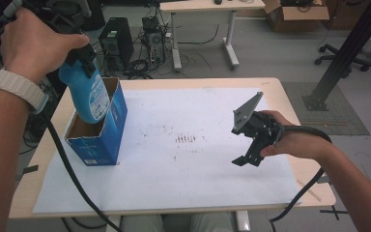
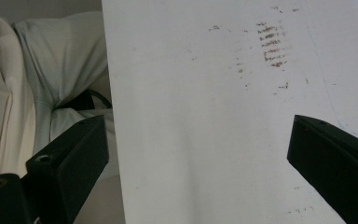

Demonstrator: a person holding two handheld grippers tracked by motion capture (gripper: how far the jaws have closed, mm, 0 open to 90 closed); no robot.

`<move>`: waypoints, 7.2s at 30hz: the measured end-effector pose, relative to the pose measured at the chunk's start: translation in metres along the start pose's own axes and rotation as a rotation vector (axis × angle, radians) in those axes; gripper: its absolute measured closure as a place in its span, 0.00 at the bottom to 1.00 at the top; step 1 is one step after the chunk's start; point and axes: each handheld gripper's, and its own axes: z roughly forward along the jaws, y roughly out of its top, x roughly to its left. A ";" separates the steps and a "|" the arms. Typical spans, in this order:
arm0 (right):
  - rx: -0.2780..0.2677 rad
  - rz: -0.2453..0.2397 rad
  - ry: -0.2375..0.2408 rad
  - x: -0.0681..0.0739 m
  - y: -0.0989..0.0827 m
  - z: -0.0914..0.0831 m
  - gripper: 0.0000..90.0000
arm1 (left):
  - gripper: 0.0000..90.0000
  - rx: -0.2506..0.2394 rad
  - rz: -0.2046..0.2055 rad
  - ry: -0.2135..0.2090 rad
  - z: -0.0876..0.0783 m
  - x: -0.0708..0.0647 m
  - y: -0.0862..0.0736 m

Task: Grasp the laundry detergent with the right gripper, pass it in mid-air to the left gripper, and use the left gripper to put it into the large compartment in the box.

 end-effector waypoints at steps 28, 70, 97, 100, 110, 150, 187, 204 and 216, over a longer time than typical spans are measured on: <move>0.030 0.054 -0.013 -0.005 -0.017 -0.006 0.06 | 0.42 -0.035 -0.116 0.035 0.057 0.033 0.009; 0.037 0.087 -0.010 -0.004 -0.021 0.001 0.06 | 0.42 -0.005 -0.100 0.035 0.188 0.036 -0.021; 0.042 0.100 -0.004 -0.003 -0.025 0.005 0.06 | 0.42 0.014 -0.101 0.002 0.221 0.035 -0.023; 0.042 0.099 -0.002 -0.003 -0.025 0.005 0.06 | 0.42 0.014 -0.104 0.000 0.221 0.036 -0.023; 0.045 0.101 0.000 -0.001 -0.026 0.005 0.06 | 0.34 0.010 -0.117 -0.016 0.218 0.039 -0.023; 0.042 0.075 -0.030 0.020 -0.022 -0.010 0.07 | 0.21 -0.083 -0.032 -0.072 0.127 0.022 -0.045; 0.036 0.093 -0.037 0.024 -0.027 -0.016 0.07 | 0.06 -0.101 0.290 -0.174 0.080 -0.057 -0.048; 0.048 0.111 -0.022 0.020 -0.029 -0.022 0.08 | 0.06 -0.074 0.470 -0.226 0.081 -0.091 -0.033; 0.061 0.127 -0.013 0.015 -0.029 -0.025 0.08 | 0.06 -0.058 0.590 -0.251 0.084 -0.105 -0.019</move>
